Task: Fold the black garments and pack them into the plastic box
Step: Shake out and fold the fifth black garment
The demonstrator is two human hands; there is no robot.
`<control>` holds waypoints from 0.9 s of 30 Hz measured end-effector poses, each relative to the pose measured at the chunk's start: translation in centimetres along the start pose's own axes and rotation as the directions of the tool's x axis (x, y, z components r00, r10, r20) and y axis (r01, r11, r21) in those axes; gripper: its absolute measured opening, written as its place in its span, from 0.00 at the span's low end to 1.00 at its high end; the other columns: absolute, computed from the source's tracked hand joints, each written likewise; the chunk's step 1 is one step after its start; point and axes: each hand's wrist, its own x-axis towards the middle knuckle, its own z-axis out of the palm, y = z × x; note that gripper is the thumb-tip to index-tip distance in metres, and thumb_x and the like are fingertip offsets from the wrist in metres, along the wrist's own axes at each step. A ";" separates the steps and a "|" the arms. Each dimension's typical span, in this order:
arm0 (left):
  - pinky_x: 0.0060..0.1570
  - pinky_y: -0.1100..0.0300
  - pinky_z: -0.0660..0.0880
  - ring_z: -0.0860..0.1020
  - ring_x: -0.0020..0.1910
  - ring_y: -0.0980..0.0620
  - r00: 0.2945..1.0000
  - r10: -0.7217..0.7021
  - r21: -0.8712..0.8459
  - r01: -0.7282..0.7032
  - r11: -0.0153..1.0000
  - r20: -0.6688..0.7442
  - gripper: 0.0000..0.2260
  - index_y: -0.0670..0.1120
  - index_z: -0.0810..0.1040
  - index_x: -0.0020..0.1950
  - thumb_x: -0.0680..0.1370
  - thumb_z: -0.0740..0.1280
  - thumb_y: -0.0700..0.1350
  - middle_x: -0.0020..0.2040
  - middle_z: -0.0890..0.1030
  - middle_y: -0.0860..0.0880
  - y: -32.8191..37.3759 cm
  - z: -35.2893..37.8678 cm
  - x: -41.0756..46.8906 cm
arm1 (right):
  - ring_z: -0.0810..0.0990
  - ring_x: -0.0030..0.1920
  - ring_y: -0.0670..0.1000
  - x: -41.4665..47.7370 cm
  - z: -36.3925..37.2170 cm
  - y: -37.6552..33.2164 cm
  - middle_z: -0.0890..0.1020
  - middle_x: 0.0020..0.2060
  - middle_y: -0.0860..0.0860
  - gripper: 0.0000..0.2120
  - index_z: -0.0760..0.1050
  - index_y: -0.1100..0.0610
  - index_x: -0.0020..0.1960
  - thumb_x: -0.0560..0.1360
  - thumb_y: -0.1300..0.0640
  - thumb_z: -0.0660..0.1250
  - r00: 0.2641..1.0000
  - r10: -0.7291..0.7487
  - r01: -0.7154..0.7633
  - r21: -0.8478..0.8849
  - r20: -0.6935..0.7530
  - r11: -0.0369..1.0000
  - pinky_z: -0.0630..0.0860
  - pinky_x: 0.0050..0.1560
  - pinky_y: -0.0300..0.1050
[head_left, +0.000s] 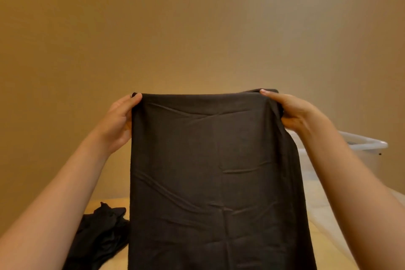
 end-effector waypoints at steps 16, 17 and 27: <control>0.49 0.62 0.78 0.81 0.44 0.56 0.977 -0.044 -0.173 0.007 0.985 -0.210 0.05 0.46 0.78 0.45 0.79 0.65 0.42 0.40 0.82 0.51 -4.1 -3.3 7.7 | 0.84 0.42 0.48 8.5 2.4 3.9 0.84 0.43 0.52 0.06 0.79 0.58 0.50 0.73 0.58 0.70 0.961 -0.268 0.270 0.027 -0.064 0.962 0.80 0.39 0.39; 0.48 0.63 0.77 0.81 0.43 0.56 0.978 -0.032 -0.151 0.001 0.989 -0.204 0.05 0.46 0.78 0.44 0.79 0.64 0.42 0.39 0.81 0.52 -4.5 -3.5 7.1 | 0.84 0.43 0.48 8.0 2.4 4.5 0.84 0.43 0.51 0.08 0.79 0.57 0.50 0.71 0.57 0.70 0.960 -0.275 0.276 0.021 -0.054 0.961 0.80 0.40 0.38; 0.43 0.59 0.79 0.84 0.43 0.53 0.859 -0.463 -0.005 0.474 0.881 -0.218 0.06 0.41 0.78 0.47 0.73 0.69 0.42 0.48 0.83 0.38 -17.0 -4.9 -10.8 | 0.83 0.50 0.60 -3.1 -4.5 21.1 0.84 0.47 0.59 0.41 0.81 0.58 0.53 0.47 0.34 0.80 0.991 0.127 -0.112 -0.291 0.034 0.950 0.77 0.50 0.52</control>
